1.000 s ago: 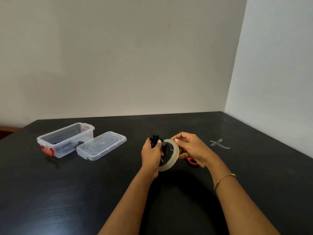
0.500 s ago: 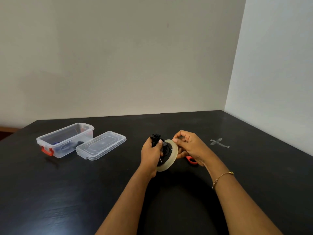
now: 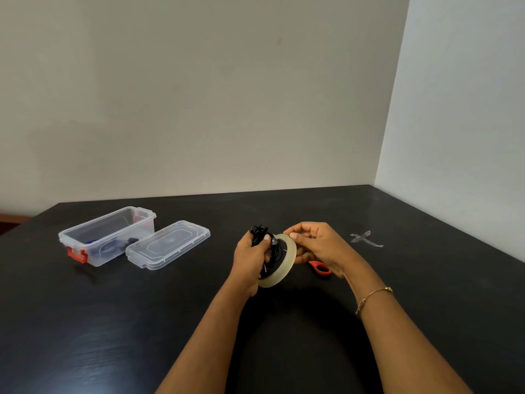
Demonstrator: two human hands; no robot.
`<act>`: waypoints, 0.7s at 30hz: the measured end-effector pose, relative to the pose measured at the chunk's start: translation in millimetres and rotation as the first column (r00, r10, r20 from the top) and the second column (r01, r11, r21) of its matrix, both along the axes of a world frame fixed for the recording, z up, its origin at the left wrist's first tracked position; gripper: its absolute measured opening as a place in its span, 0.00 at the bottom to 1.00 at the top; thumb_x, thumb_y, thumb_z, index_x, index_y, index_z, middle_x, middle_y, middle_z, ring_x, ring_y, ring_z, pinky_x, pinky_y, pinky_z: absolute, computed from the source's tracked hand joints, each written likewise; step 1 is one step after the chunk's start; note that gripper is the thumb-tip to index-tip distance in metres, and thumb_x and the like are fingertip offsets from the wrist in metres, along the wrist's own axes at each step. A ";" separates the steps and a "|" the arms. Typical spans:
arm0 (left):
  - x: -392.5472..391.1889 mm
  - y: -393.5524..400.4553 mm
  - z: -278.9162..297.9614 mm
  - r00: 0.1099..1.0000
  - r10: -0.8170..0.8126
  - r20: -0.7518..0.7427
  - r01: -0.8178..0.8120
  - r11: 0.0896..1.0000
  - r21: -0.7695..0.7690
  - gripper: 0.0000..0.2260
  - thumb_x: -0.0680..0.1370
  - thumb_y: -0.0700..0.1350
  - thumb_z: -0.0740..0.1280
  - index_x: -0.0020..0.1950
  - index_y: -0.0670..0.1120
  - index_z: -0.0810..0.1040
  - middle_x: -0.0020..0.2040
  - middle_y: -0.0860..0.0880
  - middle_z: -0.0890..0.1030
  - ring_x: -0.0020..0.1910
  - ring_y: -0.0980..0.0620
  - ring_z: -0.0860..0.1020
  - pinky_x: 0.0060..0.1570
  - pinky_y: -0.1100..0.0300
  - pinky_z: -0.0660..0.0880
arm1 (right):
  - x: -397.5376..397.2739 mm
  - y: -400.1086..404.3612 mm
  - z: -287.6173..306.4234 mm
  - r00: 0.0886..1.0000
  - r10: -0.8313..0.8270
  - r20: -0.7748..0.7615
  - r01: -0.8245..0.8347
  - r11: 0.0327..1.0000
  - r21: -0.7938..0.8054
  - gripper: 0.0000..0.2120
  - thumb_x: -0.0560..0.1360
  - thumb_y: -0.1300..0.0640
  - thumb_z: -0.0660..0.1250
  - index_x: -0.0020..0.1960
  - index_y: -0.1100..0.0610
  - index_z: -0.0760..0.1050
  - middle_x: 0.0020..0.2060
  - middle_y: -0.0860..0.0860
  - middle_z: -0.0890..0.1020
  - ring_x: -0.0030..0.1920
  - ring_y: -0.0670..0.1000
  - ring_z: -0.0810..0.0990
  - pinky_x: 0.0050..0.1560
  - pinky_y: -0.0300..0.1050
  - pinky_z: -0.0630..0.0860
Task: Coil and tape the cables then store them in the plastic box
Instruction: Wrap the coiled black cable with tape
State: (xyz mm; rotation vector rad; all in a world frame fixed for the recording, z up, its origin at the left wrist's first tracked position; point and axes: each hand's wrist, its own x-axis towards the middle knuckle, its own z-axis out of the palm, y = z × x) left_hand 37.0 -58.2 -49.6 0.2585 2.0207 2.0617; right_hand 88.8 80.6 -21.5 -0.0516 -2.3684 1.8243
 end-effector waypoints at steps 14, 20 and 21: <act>-4.6 -2.5 0.4 0.997 -0.072 0.009 0.071 0.997 0.026 0.05 0.80 0.44 0.60 0.51 0.51 0.75 0.30 0.51 0.70 0.32 0.56 0.68 0.47 0.57 0.69 | -2.6 1.8 -2.3 0.999 0.005 -0.040 0.000 0.993 0.114 0.04 0.78 0.64 0.60 0.47 0.62 0.73 0.34 0.54 0.80 0.29 0.44 0.81 0.31 0.34 0.78; -5.5 -1.5 0.1 0.999 -0.041 0.018 0.040 0.998 0.039 0.05 0.80 0.44 0.60 0.52 0.51 0.75 0.31 0.50 0.70 0.33 0.55 0.68 0.50 0.55 0.70 | -5.5 -4.3 -6.8 0.997 -0.034 -0.073 0.062 0.906 0.419 0.05 0.80 0.60 0.56 0.47 0.55 0.69 0.36 0.48 0.77 0.29 0.41 0.79 0.31 0.31 0.74; -5.8 -1.3 -0.1 0.999 -0.032 0.017 0.031 0.999 0.044 0.05 0.80 0.44 0.60 0.52 0.50 0.75 0.31 0.50 0.70 0.33 0.55 0.69 0.50 0.55 0.70 | -5.9 -6.0 -7.7 0.996 -0.035 -0.080 0.068 0.887 0.457 0.05 0.80 0.59 0.55 0.48 0.55 0.68 0.37 0.47 0.76 0.29 0.40 0.78 0.30 0.30 0.72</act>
